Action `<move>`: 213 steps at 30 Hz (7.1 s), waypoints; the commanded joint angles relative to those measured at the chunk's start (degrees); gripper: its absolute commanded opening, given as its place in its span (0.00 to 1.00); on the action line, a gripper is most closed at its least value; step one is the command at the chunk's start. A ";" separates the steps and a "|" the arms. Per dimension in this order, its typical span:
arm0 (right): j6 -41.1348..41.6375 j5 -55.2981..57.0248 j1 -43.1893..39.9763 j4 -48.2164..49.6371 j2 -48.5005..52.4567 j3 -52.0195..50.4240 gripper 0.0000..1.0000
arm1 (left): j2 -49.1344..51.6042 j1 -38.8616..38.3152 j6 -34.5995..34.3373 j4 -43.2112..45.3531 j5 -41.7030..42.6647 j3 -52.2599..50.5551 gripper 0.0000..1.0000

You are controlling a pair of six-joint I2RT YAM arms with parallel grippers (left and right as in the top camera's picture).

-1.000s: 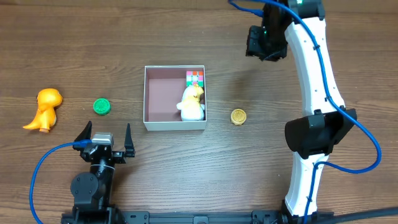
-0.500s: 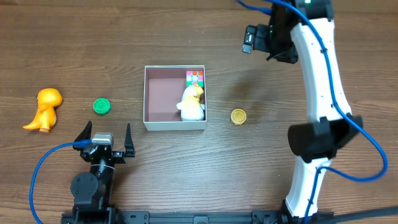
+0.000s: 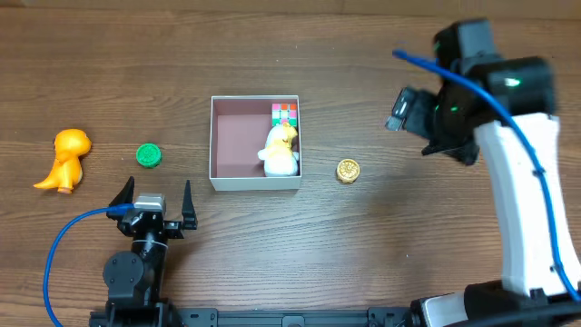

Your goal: Pack container

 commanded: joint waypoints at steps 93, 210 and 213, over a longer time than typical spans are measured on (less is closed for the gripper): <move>-17.84 -3.37 10.47 32.79 24.06 -24.61 1.00 | -0.15 0.46 0.87 0.02 0.81 -0.17 1.00; -14.64 -7.10 25.11 17.90 26.29 19.52 0.40 | -0.15 0.46 0.87 0.02 0.81 -0.17 1.00; -14.71 -5.27 27.52 20.24 26.29 19.52 0.40 | -0.15 0.46 0.87 0.02 0.81 -0.17 1.00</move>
